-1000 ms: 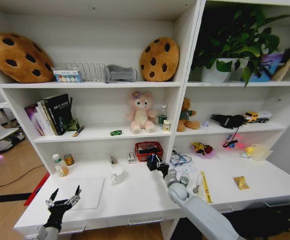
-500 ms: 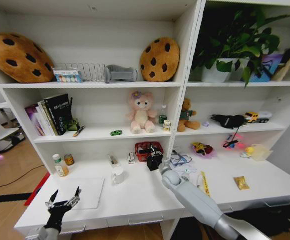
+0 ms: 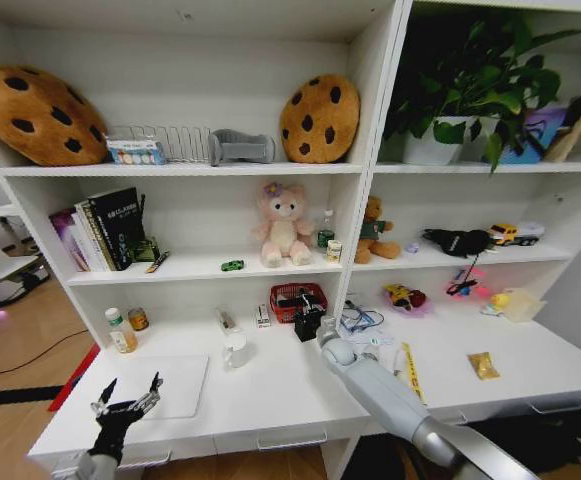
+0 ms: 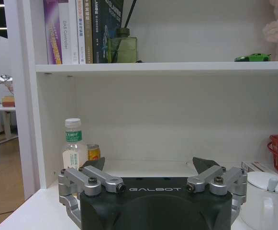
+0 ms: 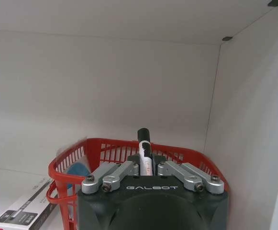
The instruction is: Organize the objects on the table.
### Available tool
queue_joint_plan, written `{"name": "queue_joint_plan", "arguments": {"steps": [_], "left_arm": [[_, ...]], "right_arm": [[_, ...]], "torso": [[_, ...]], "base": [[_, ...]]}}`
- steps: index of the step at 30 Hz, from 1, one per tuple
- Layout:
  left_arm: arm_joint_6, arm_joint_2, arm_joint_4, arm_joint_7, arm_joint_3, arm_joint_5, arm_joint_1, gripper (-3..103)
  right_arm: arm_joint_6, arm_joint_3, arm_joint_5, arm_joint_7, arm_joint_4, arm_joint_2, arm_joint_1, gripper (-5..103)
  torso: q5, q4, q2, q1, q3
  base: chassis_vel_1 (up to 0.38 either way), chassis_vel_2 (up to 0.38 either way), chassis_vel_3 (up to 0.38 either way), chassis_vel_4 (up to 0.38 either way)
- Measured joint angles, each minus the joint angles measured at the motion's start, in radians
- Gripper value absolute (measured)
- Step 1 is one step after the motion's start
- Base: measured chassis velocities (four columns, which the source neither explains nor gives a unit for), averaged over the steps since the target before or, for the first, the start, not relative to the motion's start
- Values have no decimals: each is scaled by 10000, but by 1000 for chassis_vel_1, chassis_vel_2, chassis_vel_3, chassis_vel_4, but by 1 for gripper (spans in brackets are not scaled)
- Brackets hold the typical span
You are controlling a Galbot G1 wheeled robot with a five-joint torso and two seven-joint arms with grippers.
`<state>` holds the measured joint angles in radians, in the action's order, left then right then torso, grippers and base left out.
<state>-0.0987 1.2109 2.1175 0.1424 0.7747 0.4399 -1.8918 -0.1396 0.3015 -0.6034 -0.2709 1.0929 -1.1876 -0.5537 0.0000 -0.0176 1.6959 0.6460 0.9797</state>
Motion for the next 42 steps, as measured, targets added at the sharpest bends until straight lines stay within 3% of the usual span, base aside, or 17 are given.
{"name": "queue_joint_plan", "arguments": {"steps": [9,30,35,42], "left_arm": [[-4,24,-6,10,39,-4,-69,100],[-7,54,42,12,12,-17,-25,100],[-7,56,39,12,23,-9,-13,100],[-7,51,22,17,-1,-6,33,100]], "right_arm": [[-72,96,87,43,-173,-29,114,11],[216,-348,29,-157,1422,681,-395,91],[247,-442,178,-199,2104,906,-664,100],[438,-753,213,-391,3088,1299,-1277,100]], "torso": [[0,0,0,0,0],[0,0,0,0,-1],[0,0,0,0,-1],[0,0,0,0,-1]], "base": [[0,0,0,0],[0,0,0,0],[0,0,0,0],[0,0,0,0]]}}
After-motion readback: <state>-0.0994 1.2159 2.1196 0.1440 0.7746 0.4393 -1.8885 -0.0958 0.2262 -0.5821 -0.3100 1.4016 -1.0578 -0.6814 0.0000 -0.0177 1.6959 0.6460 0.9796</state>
